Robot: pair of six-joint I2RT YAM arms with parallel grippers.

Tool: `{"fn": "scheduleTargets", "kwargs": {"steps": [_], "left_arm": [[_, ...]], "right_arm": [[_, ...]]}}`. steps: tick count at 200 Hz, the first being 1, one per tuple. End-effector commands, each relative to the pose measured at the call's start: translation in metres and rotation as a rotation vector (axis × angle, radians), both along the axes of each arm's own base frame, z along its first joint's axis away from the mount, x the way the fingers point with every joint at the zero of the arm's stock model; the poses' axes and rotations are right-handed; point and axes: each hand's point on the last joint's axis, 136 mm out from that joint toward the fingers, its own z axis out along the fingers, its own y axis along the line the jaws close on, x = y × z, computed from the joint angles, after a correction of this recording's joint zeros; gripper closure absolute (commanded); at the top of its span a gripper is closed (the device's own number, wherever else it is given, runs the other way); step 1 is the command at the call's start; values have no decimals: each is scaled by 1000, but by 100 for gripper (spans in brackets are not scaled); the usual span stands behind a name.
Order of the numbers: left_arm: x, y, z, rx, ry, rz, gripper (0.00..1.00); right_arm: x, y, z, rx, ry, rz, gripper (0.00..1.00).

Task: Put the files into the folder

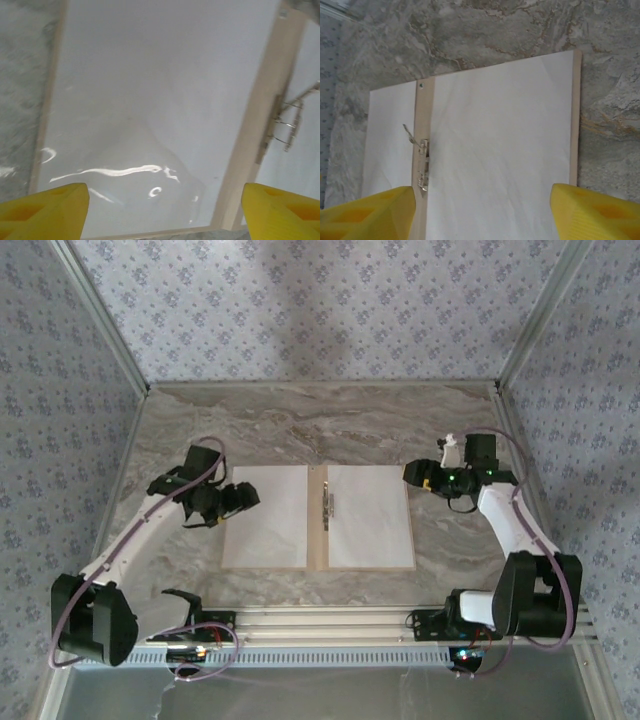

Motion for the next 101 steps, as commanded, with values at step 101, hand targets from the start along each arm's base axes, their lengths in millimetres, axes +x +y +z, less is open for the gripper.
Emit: {"fn": "scheduleTargets", "kwargs": {"steps": [101], "left_arm": [[94,-155,30,-118,-240,-449,12]], "right_arm": [[-67,67,-84,85,238,30,28]]}}
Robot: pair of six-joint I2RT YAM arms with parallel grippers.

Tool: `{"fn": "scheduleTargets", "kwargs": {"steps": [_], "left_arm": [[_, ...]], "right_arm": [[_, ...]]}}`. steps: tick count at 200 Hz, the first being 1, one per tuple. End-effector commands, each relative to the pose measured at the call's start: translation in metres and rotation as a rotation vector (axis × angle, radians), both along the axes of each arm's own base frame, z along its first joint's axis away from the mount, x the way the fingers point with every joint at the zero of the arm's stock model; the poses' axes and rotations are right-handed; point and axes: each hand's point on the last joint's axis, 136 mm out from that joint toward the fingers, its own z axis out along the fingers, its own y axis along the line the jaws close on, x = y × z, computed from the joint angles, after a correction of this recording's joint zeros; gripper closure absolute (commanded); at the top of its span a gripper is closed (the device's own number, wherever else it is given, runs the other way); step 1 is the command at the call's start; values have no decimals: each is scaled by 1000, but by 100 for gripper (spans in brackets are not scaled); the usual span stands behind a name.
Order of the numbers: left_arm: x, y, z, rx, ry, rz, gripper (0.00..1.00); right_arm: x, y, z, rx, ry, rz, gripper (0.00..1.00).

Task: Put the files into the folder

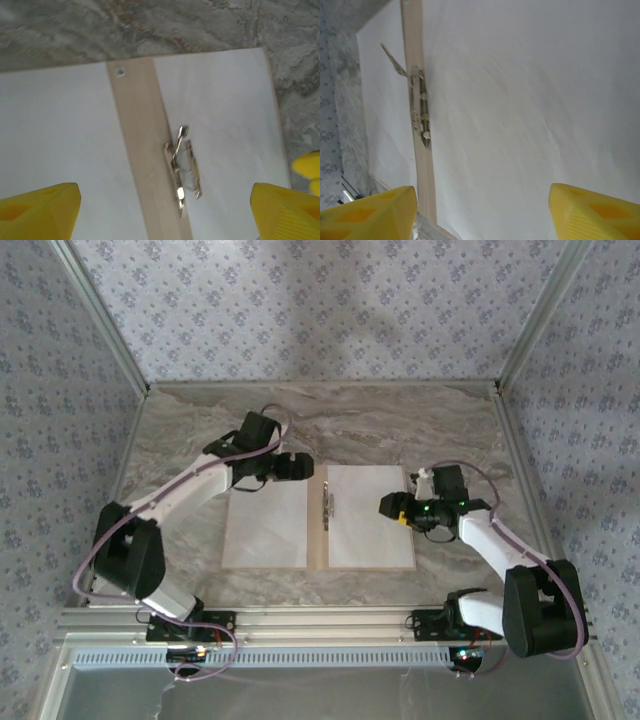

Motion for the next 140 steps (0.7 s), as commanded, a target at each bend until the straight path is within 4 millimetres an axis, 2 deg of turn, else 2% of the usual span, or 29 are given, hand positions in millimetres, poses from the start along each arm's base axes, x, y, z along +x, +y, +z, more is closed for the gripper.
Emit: {"fn": "scheduleTargets", "kwargs": {"steps": [1,24,45,94,140], "left_arm": [[9,-24,5,-52,-10,-82,12],[15,-35,-4,-67,18,-96,12],[16,-40,-10,-68,34,-102,13],[15,-40,-24,-60,68,-92,13],[15,-43,-29,-71,89,-89,13]], "right_arm": [[-1,6,-16,-2,34,-29,28],[-7,11,-30,-29,71,-18,28],[-10,17,-35,-38,80,-3,28],[-16,23,-37,-49,79,13,28],[-17,23,-35,-49,74,14,28]]}}
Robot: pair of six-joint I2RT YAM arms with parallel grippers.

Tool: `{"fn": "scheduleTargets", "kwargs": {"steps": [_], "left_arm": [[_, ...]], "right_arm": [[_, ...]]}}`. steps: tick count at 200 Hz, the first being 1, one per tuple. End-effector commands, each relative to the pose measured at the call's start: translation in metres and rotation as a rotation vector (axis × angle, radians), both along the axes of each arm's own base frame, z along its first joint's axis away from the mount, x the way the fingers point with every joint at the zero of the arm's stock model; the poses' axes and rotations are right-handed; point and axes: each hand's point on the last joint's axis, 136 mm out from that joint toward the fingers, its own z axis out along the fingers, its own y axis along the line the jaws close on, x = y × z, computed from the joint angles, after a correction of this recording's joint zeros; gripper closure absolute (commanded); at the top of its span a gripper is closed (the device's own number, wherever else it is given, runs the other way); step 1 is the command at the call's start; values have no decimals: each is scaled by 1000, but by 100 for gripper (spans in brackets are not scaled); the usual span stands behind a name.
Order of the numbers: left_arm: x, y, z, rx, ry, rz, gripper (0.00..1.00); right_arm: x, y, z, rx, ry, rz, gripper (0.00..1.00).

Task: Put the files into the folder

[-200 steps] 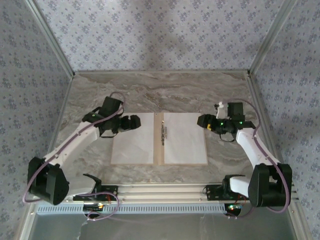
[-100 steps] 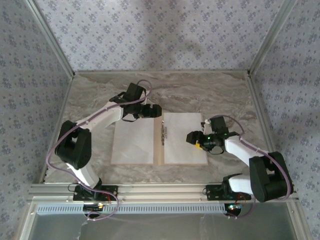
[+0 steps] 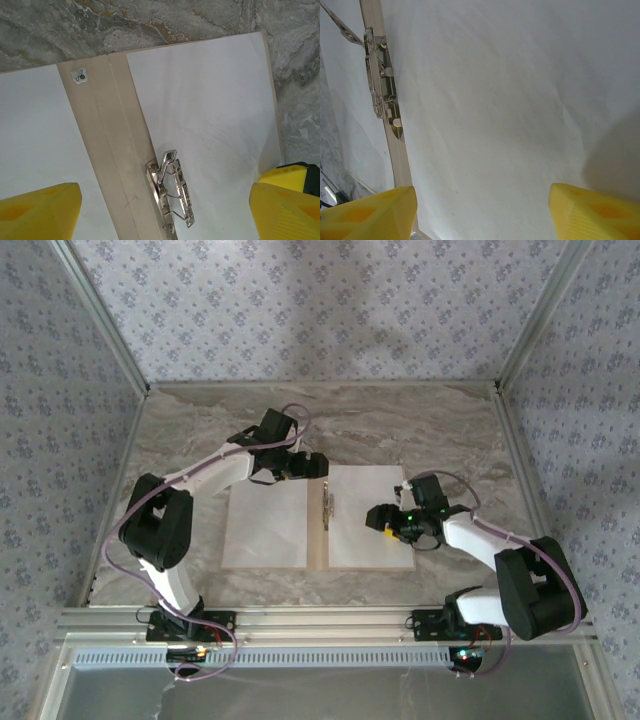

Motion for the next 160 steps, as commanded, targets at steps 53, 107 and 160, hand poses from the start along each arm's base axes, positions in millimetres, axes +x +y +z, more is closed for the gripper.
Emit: {"fn": "scheduleTargets", "kwargs": {"steps": [53,107,160], "left_arm": [[6,-17,-7,-25,39,-31,13],[14,-37,-12,-80,48,-73,14],[14,-59,-21,-124,79,-124,15]], "right_arm": [[-2,3,7,5,-16,3,28],[0,9,31,37,-52,19,27],[-4,7,52,70,-82,-9,26]]}}
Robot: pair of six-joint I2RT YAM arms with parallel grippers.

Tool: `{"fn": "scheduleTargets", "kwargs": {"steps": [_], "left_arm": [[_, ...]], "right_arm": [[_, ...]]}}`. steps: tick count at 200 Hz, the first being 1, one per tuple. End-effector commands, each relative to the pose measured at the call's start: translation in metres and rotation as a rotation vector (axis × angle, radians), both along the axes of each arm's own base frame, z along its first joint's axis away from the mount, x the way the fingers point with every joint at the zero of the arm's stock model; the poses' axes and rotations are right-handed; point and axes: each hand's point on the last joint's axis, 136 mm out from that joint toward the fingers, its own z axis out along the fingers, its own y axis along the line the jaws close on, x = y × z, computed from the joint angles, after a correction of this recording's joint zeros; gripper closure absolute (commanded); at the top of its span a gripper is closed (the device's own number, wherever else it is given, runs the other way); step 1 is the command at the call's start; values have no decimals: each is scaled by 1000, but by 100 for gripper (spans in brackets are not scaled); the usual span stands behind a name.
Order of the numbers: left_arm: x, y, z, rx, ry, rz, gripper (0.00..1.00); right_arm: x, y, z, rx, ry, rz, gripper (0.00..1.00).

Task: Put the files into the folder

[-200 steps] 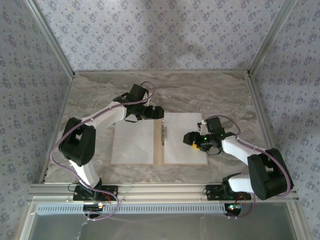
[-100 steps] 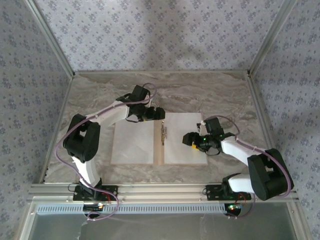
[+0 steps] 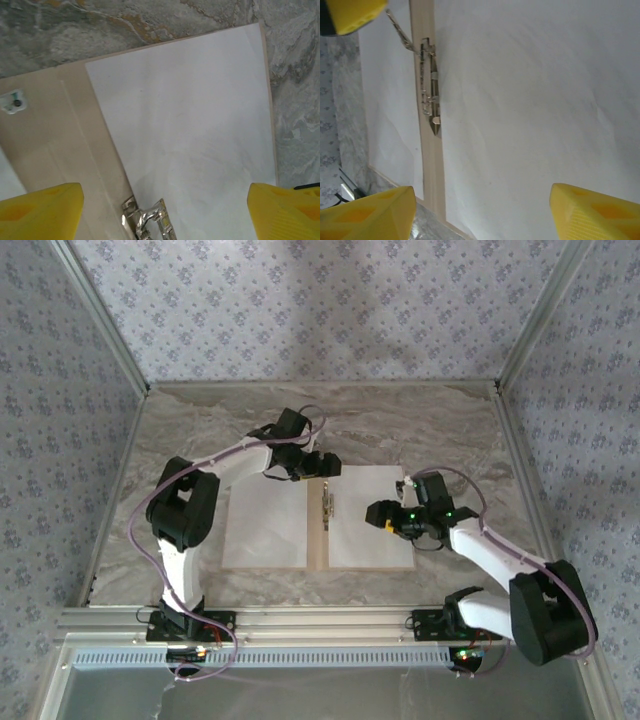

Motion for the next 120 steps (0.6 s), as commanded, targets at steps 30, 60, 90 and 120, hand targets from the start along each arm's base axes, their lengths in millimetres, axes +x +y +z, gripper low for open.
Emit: {"fn": "scheduleTargets", "kwargs": {"steps": [30,60,90,120], "left_arm": [[-4,-31,9,-128,29,-80,16],[-13,-39,24,-163,21,-120,16],[-28,-41,42,-183,-13,-165,16],[-44,-40,39,-171,6,-182,17]], "right_arm": [[3,4,27,41,-21,-22,26],[7,7,34,50,-27,-21,26],[7,7,38,55,-31,-19,26],[6,7,38,56,-32,-18,26]]}}
